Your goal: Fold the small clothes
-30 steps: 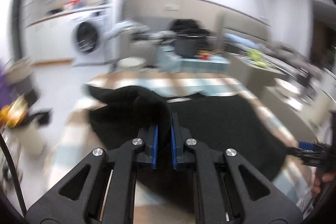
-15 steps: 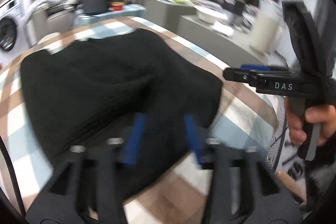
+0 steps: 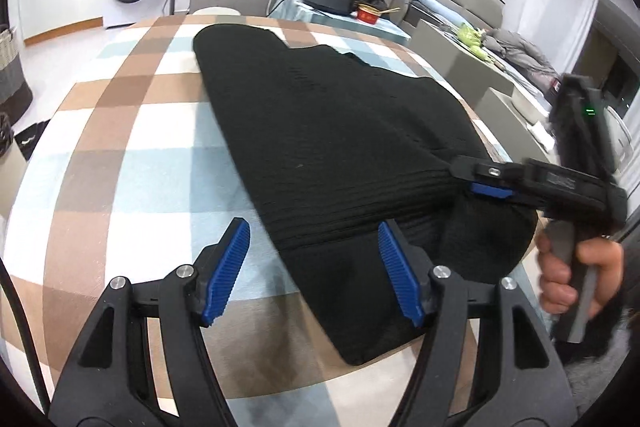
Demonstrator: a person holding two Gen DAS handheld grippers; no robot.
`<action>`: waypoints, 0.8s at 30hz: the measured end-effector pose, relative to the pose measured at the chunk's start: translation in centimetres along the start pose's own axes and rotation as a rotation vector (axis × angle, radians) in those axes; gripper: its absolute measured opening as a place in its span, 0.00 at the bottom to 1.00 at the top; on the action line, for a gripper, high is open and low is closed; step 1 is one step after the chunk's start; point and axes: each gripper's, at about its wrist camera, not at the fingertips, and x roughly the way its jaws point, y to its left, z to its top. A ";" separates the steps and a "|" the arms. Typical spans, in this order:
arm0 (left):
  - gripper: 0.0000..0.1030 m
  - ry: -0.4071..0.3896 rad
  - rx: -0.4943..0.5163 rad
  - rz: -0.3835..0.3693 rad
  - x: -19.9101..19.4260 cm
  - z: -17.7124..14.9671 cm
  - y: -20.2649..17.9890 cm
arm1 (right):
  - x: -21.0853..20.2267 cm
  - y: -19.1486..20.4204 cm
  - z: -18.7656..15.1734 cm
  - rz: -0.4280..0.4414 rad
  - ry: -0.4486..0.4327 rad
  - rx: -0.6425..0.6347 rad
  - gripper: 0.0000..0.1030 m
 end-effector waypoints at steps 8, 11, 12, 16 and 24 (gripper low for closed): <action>0.62 -0.030 -0.028 0.008 -0.6 0.1 0.5 | -5.2 3.4 -0.5 0.094 -0.141 -0.040 0.04; 0.62 -0.035 -0.013 -0.007 -0.7 0.4 -0.4 | -9.0 4.1 -2.7 0.085 -0.172 -0.038 0.04; 0.62 -0.030 -0.002 -0.016 -0.5 0.3 -0.7 | -9.6 3.8 -3.8 0.070 -0.159 -0.022 0.04; 0.62 0.023 0.039 -0.043 1.2 -0.2 -2.7 | -7.1 0.9 -6.6 -0.077 -0.020 0.018 0.05; 0.65 0.133 0.187 -0.016 3.5 -3.0 -5.9 | -10.0 0.4 -5.4 -0.182 -0.117 -0.029 0.43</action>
